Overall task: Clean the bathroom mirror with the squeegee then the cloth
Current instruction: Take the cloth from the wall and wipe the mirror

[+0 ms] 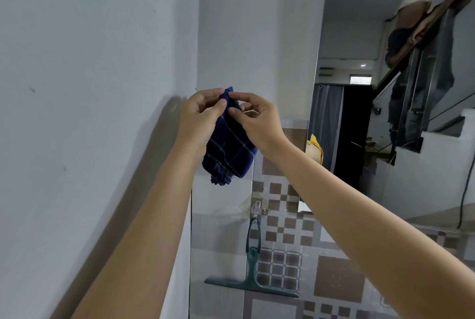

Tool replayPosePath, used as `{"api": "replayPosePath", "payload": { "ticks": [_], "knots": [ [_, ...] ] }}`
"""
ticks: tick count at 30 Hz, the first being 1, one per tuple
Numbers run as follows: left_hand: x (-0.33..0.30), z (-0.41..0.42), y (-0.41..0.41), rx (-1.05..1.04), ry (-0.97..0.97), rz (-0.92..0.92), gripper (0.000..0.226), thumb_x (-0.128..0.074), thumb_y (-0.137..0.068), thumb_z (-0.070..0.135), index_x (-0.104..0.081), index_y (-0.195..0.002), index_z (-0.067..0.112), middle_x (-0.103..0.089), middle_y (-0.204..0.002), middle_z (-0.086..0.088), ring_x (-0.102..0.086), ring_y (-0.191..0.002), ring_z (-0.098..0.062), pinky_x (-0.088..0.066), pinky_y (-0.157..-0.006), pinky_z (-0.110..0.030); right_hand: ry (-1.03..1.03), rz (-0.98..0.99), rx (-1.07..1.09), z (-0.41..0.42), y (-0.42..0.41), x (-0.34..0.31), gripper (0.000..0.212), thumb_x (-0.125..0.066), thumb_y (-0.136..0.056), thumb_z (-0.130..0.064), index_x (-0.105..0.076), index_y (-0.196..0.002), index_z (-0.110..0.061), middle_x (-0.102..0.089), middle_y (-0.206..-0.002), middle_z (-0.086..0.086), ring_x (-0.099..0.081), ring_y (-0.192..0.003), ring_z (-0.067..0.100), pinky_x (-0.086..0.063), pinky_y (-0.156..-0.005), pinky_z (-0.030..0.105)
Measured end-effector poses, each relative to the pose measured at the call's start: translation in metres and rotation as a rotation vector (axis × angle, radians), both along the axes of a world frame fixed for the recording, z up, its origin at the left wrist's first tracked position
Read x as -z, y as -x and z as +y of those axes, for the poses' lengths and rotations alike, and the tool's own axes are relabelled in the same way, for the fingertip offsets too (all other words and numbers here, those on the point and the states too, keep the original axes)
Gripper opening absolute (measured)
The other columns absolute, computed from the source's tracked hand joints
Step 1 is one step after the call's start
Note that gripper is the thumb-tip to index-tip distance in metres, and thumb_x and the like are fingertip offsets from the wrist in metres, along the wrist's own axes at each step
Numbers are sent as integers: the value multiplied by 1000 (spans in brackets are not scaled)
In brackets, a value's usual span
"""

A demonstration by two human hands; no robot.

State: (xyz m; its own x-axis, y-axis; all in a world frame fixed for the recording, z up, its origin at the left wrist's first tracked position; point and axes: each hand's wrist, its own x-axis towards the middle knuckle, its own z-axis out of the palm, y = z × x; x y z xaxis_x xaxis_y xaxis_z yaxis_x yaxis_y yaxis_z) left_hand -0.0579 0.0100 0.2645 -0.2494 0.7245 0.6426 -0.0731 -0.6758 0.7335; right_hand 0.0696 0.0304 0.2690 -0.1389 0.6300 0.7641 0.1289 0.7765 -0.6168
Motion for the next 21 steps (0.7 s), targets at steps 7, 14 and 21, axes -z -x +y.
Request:
{"api": "replayPosePath", "payload": {
  "ticks": [7, 14, 21],
  "knots": [
    [-17, -36, -12, -29, -83, 212, 26, -62, -77, -4, -69, -84, 20, -72, -88, -1, -68, -84, -15, -57, -78, -36, 18, -6, -40, -38, -38, -5, 21, -75, -82, -16, -66, -98, -26, -62, -81, 1, -64, -72, 18, -59, -71, 37],
    [-39, -80, -56, 60, -81, 458, 26, -62, -77, -7, -70, -80, 17, -72, -84, -1, -67, -79, -13, -55, -80, -30, 104, 45, -124, -80, -95, 7, 38, -81, -75, -28, -52, -99, -26, -64, -114, 16, -68, -99, 30, -59, -77, 49],
    [-61, -112, -119, 60, -96, 586, 25, -62, -76, -10, -71, -85, 12, -71, -83, -3, -67, -77, -11, -56, -78, -26, 34, 86, -97, -130, -164, 10, 32, -76, -80, -13, -55, -99, -27, -66, -103, 26, -66, -85, 33, -56, -79, 56]
  ]
}}
